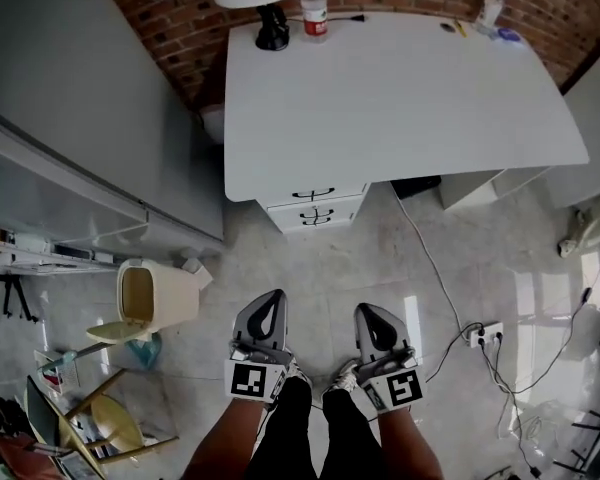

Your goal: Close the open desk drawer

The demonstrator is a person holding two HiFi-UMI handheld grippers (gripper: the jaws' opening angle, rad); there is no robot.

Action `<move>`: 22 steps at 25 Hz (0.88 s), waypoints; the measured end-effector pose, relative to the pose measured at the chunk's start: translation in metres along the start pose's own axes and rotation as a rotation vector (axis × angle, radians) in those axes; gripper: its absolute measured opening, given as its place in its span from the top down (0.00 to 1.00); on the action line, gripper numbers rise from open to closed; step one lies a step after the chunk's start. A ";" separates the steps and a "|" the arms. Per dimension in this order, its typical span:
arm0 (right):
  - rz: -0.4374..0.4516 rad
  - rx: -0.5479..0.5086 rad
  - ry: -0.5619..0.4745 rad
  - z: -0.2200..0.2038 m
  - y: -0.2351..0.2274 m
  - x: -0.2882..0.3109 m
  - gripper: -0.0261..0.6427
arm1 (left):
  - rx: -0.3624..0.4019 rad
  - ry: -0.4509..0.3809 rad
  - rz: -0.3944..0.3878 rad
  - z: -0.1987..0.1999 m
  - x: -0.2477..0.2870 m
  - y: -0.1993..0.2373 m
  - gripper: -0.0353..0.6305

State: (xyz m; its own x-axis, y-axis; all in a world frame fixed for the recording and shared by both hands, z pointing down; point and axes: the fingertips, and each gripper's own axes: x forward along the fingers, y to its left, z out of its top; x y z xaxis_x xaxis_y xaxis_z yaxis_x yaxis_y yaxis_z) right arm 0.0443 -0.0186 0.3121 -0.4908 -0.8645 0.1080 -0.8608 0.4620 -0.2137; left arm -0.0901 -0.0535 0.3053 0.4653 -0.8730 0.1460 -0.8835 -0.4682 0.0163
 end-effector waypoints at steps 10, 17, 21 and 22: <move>-0.042 -0.109 -0.026 0.121 0.015 -0.056 0.92 | -0.010 -0.050 -0.004 0.117 -0.050 -0.039 0.94; -0.038 -0.197 -0.111 0.187 0.046 -0.064 0.92 | 0.056 -0.110 -0.019 0.181 -0.071 -0.043 0.94; -0.020 -0.232 -0.116 0.197 0.055 -0.067 0.92 | 0.085 -0.129 -0.040 0.203 -0.072 -0.052 0.94; -0.018 -0.233 -0.115 0.199 0.056 -0.066 0.92 | 0.091 -0.133 -0.044 0.209 -0.071 -0.054 0.94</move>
State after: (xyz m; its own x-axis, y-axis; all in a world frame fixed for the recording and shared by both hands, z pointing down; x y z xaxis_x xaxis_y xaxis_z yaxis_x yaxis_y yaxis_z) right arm 0.0551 0.0250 0.0996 -0.4683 -0.8836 -0.0040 -0.8835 0.4682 0.0178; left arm -0.0642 0.0052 0.0878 0.5119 -0.8589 0.0145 -0.8563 -0.5116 -0.0708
